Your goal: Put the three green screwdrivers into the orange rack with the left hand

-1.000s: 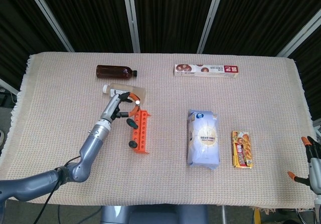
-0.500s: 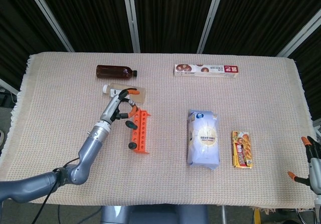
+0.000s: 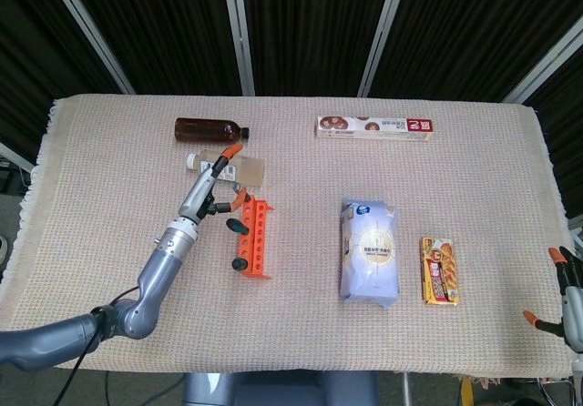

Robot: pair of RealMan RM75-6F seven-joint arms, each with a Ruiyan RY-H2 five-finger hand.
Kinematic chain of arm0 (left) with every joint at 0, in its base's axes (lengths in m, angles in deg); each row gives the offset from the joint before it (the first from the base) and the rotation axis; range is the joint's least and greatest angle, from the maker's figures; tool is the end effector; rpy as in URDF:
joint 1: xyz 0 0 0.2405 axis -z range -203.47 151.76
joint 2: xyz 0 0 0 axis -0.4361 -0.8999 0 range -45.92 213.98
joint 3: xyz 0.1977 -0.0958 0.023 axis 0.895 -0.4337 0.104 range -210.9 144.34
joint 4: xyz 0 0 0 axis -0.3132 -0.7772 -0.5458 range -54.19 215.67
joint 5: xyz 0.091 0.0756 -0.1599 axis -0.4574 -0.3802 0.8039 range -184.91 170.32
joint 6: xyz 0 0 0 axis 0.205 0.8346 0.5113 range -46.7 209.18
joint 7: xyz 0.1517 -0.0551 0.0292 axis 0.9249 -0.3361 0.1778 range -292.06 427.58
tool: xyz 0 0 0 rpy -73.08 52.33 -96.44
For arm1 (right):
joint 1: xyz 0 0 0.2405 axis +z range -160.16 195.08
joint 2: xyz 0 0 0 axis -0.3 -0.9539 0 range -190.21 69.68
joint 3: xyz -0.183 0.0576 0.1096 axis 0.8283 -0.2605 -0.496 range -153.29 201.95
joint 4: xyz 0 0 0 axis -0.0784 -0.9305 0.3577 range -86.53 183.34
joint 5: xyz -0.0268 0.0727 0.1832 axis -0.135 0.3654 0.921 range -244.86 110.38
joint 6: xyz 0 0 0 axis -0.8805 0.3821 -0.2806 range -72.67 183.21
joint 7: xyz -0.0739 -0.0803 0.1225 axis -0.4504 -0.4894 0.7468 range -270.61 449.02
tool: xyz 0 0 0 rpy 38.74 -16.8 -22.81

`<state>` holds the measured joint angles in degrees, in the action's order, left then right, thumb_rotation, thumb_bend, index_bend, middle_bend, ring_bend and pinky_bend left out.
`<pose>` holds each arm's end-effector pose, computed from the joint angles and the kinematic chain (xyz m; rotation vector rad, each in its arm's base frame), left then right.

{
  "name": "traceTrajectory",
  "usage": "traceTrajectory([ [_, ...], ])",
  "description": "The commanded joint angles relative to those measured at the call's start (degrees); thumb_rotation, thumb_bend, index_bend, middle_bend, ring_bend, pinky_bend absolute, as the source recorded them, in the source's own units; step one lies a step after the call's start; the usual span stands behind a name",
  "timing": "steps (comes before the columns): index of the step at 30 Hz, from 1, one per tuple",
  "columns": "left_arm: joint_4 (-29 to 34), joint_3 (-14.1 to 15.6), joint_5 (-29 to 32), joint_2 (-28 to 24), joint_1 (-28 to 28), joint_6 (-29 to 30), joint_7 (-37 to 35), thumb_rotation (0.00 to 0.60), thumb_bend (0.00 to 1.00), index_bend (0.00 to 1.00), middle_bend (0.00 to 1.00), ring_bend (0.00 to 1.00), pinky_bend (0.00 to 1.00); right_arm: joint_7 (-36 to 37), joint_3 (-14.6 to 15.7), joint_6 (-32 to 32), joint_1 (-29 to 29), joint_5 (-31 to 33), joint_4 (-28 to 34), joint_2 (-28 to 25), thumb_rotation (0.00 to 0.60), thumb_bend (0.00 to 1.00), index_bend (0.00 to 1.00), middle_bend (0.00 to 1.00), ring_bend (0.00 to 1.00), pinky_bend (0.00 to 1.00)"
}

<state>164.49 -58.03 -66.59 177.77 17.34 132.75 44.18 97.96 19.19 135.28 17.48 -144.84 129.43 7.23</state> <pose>-0.0692 0.3702 0.0011 -1.2866 -1.8095 -1.5811 -0.3467 -0.1769 0.1632 1.1823 -1.0463 0.7677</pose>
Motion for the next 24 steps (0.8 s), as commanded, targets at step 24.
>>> traceTrajectory([
  [24,19.8,17.6,-13.7,-22.6,-23.6,33.2,32.6,0.6,0.47,0.19,0.02,0.0,0.0,-2.2,-0.6,3.2,1.4,-3.9,1.3,0.1,0.6,0.0,0.0,0.0,0.0,0.0],
])
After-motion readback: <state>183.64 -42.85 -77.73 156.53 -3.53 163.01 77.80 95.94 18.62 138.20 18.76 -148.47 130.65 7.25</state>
